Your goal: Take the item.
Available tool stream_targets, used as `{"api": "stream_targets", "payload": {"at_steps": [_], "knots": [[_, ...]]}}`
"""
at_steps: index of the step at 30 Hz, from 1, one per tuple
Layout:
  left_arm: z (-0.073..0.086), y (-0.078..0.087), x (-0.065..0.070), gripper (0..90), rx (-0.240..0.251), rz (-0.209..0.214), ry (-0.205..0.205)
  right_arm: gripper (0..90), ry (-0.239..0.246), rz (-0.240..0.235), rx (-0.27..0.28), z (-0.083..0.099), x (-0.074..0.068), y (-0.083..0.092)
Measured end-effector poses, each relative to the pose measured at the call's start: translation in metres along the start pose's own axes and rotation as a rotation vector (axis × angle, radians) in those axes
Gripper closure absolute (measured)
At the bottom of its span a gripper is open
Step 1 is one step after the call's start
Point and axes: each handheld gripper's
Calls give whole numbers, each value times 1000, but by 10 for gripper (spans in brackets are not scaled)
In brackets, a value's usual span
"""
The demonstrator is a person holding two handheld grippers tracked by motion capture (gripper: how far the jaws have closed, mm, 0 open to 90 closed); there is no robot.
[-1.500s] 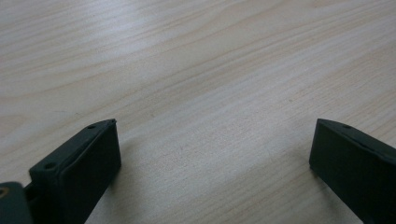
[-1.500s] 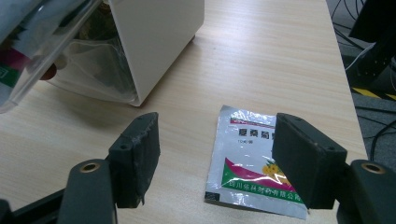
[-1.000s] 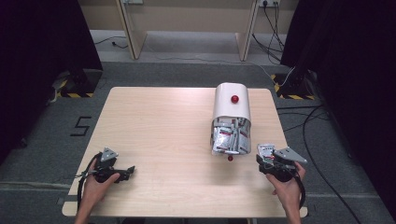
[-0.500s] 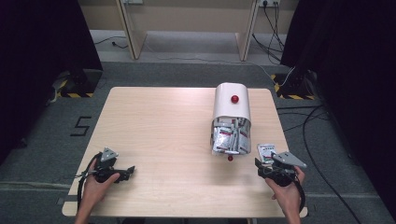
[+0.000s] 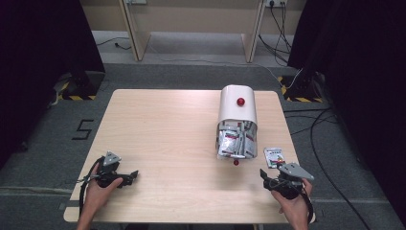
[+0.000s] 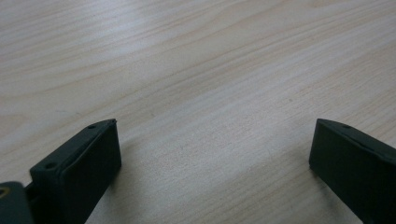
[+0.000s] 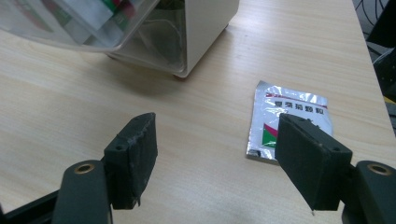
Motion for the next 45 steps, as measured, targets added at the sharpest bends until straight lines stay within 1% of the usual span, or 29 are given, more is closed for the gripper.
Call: {"api": "stream_targets", "payload": {"at_steps": [5, 11, 14, 19, 27, 35, 45], "knots": [[0, 0, 0, 14, 0, 0, 1, 301, 2, -6, 2, 4, -1, 2], [0, 0, 0, 14, 0, 0, 0, 271, 1, -18, 1, 10, -4, 3], [0, 0, 0, 14, 0, 0, 0, 247, -10, -25, -1, 15, -6, 3], [0, 0, 0, 14, 0, 0, 0, 245, -8, -31, -3, 19, -8, 4], [0, 0, 0, 14, 0, 0, 0, 238, -4, -33, -10, 26, -9, 5], [0, 0, 0, 14, 0, 0, 0, 193, -8, -33, -18, 34, -9, 6], [0, 0, 0, 14, 0, 0, 0, 178, -5, -44, -12, 40, -11, 10]]}}
Point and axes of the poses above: each handheld gripper's, and its own axes: y roughly backward along the jaws, z roughly out of its underside, x roughly to its right, and after that the axes turned 14 degrees about -y, right-handed
